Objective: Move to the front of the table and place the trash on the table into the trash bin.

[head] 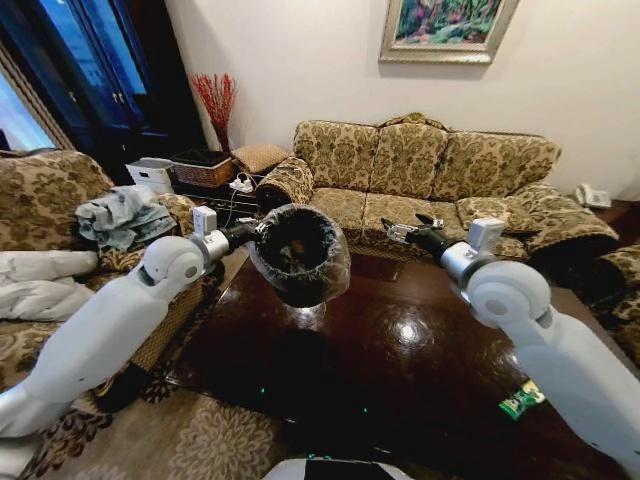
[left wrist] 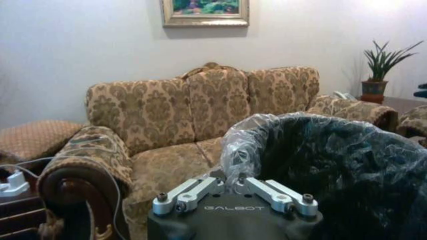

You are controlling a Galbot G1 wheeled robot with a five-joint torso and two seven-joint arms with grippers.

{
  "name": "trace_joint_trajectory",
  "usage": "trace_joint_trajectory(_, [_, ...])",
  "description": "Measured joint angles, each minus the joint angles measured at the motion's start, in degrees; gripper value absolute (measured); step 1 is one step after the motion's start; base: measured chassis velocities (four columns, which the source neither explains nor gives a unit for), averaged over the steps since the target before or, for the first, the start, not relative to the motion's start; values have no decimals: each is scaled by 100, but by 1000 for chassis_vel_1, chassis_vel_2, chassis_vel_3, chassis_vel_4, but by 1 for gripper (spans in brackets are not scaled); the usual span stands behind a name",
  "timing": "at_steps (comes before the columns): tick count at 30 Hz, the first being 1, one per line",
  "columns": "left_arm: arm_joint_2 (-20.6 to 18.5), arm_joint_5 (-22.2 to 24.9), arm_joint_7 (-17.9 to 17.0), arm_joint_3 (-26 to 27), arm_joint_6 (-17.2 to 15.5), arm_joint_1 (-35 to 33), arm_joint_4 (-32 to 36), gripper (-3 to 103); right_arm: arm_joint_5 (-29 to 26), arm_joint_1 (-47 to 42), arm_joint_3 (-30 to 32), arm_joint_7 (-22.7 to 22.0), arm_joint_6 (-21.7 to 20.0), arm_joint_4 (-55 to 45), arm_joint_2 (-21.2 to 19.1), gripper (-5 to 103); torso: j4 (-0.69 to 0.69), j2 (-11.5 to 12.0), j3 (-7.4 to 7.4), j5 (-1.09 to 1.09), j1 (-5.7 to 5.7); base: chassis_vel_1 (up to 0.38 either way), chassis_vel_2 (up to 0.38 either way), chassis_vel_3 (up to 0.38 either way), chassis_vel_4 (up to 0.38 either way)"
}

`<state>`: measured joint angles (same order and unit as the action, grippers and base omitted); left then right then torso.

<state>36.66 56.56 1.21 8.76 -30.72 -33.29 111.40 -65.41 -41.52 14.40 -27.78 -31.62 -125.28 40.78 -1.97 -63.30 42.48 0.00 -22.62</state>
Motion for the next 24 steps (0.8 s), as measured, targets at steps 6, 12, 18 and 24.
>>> trace_joint_trajectory(6, [15,-24,-1,28,2,-31,-6,4,58,-144,43,-43,23,47,37,100,1,105,-57,0,48,-57,-57,-54,-56])
trace_joint_trajectory(12, [65,81,-144,22,102,-34,-12,4,57,-232,109,-43,51,81,55,100,7,162,-89,0,71,-64,-71,-70,-66])
trace_joint_trajectory(18, [41,99,-193,19,45,-86,87,4,68,-327,101,-41,86,101,99,100,6,195,-109,1,87,0,0,0,0])
trace_joint_trajectory(24, [0,128,-244,24,40,-83,112,4,68,-325,56,-42,113,170,121,100,8,328,-182,-1,146,0,0,0,0])
